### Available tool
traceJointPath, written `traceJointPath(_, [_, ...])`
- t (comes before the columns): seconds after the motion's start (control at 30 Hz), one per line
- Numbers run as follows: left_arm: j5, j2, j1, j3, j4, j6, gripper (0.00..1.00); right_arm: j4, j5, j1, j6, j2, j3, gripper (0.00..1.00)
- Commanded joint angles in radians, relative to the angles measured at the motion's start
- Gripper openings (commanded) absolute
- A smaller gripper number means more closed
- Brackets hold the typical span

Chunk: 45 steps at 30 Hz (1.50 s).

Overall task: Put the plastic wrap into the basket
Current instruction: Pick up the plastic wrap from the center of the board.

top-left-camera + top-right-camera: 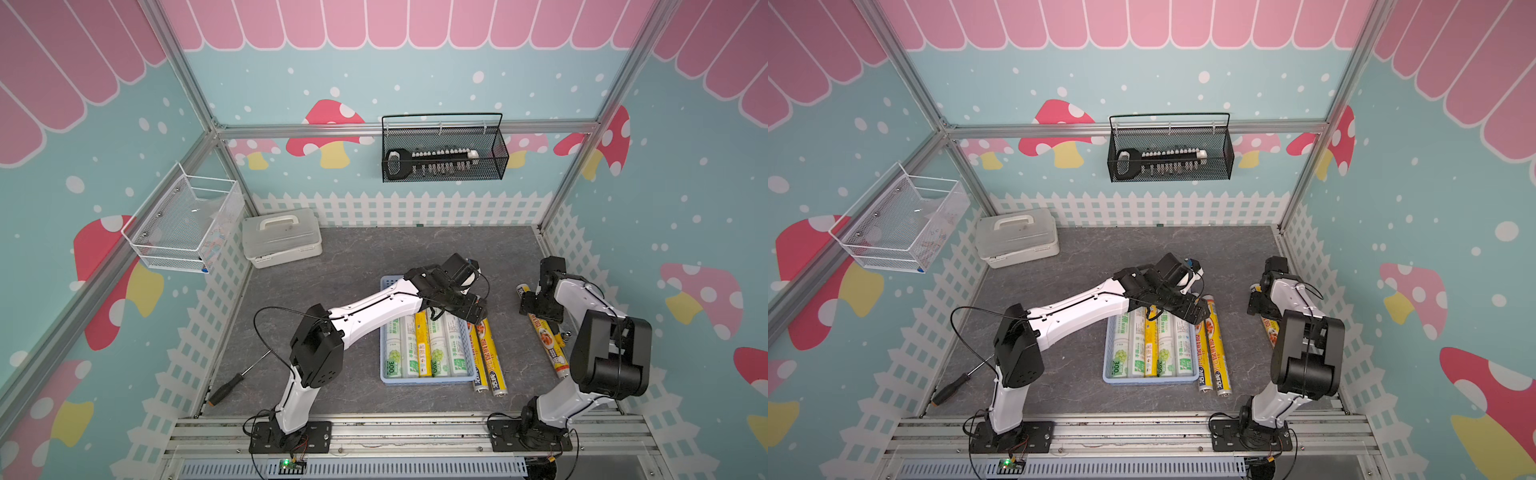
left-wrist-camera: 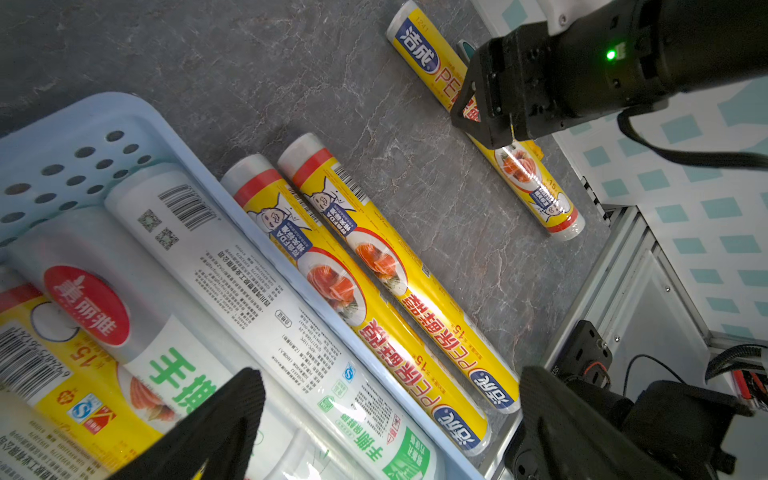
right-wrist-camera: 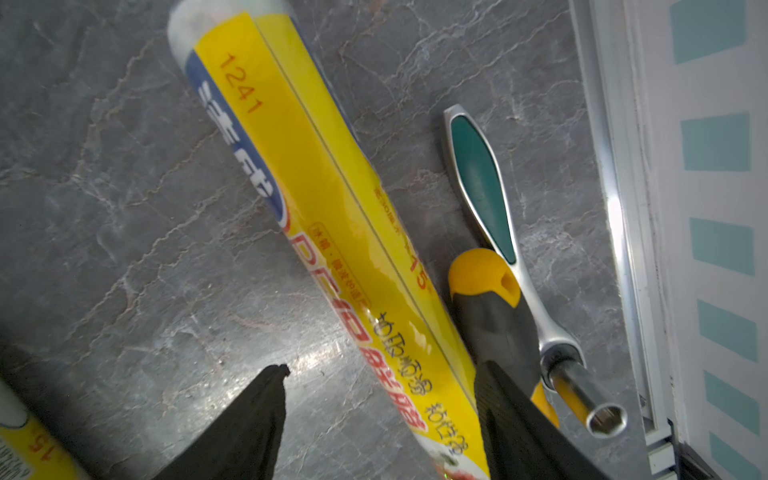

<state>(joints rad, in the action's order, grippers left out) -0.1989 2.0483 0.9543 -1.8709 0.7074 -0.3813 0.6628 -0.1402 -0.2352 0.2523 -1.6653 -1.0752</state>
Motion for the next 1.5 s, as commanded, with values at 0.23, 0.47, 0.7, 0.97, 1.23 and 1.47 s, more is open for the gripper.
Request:
traceJointPath(0.23, [-0.003,0.034,-0.002,-0.034,0.015,0.001,0.99,0.011,0.123,-0.004,-0.071,-0.057,-0.012,0.68])
traceJointPath(0.47, [0.01,0.027,-0.002,-0.033,0.014,0.003,0.99,0.029,0.156,-0.003,-0.025,-0.065,0.016,0.64])
traceJointPath(0.7, [0.026,0.018,-0.002,-0.025,0.014,0.0,0.99,0.061,0.152,-0.001,-0.042,-0.117,0.009,0.64])
traceJointPath(0.97, [0.047,-0.002,-0.002,-0.002,0.013,0.006,0.99,0.058,0.189,0.003,-0.042,-0.149,-0.018,0.53])
traceJointPath(1.23, [0.072,-0.022,-0.003,0.022,0.011,0.009,0.99,0.084,0.169,0.052,-0.064,-0.145,0.01,0.6])
traceJointPath(1.47, [0.08,-0.035,-0.004,0.028,0.011,0.017,0.99,0.104,0.122,0.06,-0.088,-0.162,0.002,0.54])
